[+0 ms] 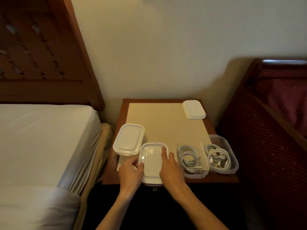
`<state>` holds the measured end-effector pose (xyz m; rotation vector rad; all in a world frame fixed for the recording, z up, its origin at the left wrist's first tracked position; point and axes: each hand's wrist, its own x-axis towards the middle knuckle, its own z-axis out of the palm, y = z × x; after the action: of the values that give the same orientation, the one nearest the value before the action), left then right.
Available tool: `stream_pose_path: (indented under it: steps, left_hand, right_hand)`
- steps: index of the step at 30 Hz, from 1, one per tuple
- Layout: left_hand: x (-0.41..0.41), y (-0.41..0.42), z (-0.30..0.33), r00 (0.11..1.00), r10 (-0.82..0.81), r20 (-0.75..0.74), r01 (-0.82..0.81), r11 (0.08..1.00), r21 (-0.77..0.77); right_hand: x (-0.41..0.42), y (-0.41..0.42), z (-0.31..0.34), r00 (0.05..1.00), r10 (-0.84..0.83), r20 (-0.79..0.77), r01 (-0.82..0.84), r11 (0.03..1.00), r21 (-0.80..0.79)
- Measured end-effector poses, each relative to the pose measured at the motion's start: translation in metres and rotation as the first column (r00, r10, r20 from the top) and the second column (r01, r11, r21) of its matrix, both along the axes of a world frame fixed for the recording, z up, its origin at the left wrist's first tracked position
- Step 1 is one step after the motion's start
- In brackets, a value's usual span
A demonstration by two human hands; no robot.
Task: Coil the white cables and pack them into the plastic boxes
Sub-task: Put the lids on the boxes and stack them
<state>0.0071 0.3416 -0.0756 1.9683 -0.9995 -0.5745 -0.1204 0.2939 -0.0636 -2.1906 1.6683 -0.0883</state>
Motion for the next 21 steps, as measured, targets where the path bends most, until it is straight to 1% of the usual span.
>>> stream_pose_path:
  steps: [4,10,12,16,18,20,21]
  left_hand:
    - [0.001,-0.001,0.002,0.997,0.016,-0.070,-0.017,1.000,-0.012]
    - [0.001,-0.001,0.002,0.994,0.043,-0.104,-0.043,0.999,-0.001]
    - [0.000,0.001,0.000,0.996,0.043,-0.079,-0.045,0.999,-0.017]
    - [-0.008,0.005,-0.011,0.997,-0.016,0.080,0.020,0.998,-0.052]
    - [-0.007,0.005,-0.015,0.995,-0.015,0.097,0.020,0.999,-0.048]
    - [-0.003,0.006,-0.016,0.994,-0.037,0.100,0.038,0.999,-0.007]
    - [0.000,0.007,-0.015,0.989,-0.061,0.137,0.056,0.998,0.042]
  right_hand:
    - [0.002,-0.001,-0.002,1.000,-0.006,0.008,0.006,1.000,-0.017]
    - [0.003,-0.005,-0.003,1.000,-0.007,-0.013,0.008,0.999,0.053]
    - [0.004,-0.003,-0.003,1.000,-0.005,-0.020,0.006,0.998,0.061]
    - [0.004,-0.003,-0.001,1.000,-0.012,-0.025,0.014,0.998,0.069]
    - [0.004,-0.002,0.000,0.999,-0.027,-0.028,0.029,0.996,0.080]
    - [0.005,-0.001,0.000,0.999,-0.041,-0.006,0.041,0.996,0.083]
    - [0.004,0.000,0.000,0.999,-0.047,0.019,0.045,0.996,0.081]
